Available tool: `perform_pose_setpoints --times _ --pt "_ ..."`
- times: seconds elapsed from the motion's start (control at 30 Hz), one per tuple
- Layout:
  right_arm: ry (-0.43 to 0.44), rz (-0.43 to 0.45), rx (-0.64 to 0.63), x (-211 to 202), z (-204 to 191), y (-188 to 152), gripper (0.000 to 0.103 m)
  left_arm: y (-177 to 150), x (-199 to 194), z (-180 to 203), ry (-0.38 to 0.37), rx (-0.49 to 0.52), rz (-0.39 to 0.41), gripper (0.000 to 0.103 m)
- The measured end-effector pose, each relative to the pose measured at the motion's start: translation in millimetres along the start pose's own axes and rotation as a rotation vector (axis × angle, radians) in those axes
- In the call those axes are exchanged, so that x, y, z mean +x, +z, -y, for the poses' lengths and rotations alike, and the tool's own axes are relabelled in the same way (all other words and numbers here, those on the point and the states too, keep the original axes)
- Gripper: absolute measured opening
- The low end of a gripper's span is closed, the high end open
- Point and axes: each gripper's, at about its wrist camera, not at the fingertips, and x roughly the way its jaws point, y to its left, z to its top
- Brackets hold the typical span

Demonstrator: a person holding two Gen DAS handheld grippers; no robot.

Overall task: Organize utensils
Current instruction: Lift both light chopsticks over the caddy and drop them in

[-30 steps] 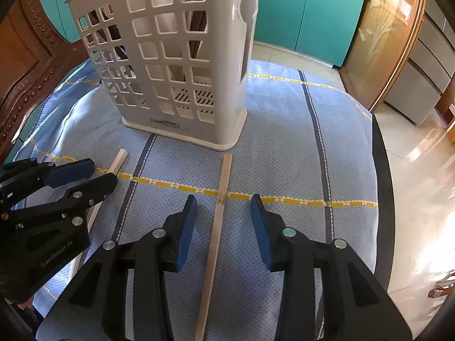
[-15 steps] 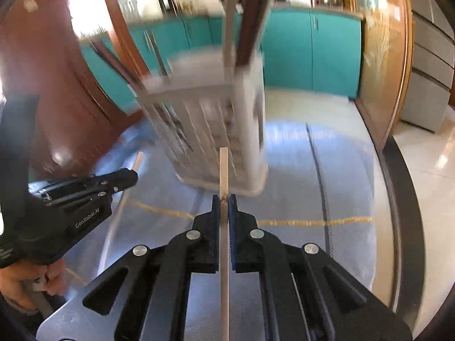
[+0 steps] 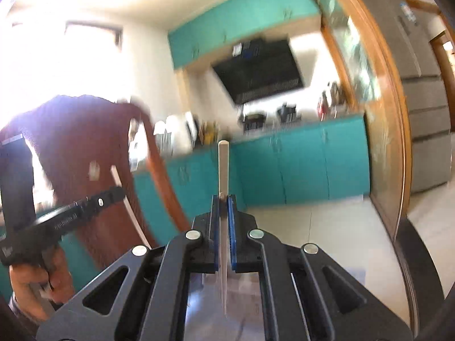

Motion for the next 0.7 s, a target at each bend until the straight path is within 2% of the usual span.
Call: perform_pose_setpoints --times 0.07,0.13,0.23,0.4,0.5,0.7 --pt "-0.038 0.079 0.022 7.8 3.3 11.8 0.006 19.7 18.5 1.6 0.035 -0.014 0.058 0.007" --pt "-0.062 0.104 0.032 19.3 11.3 8.4 0.006 22.7 38.6 5.2 0.068 -0.012 0.087 0.007" --pt "-0.106 0.054 0.014 46.9 20.5 -10.0 0.006 0.2 78.4 1.4 0.09 -0.043 0.06 0.007" --pt "-0.142 -0.029 -0.038 69.7 25.0 -33.5 0.006 -39.1 109.9 -5.9 0.137 -0.092 0.002 0.007" --pt "-0.146 -0.062 -0.068 76.5 25.0 -43.8 0.006 -49.7 118.9 -9.2 0.153 -0.094 -0.046 0.007" --pt "-0.165 -0.093 -0.082 78.6 16.6 -53.3 0.009 -53.2 109.1 -8.0 0.14 -0.093 -0.04 0.007"
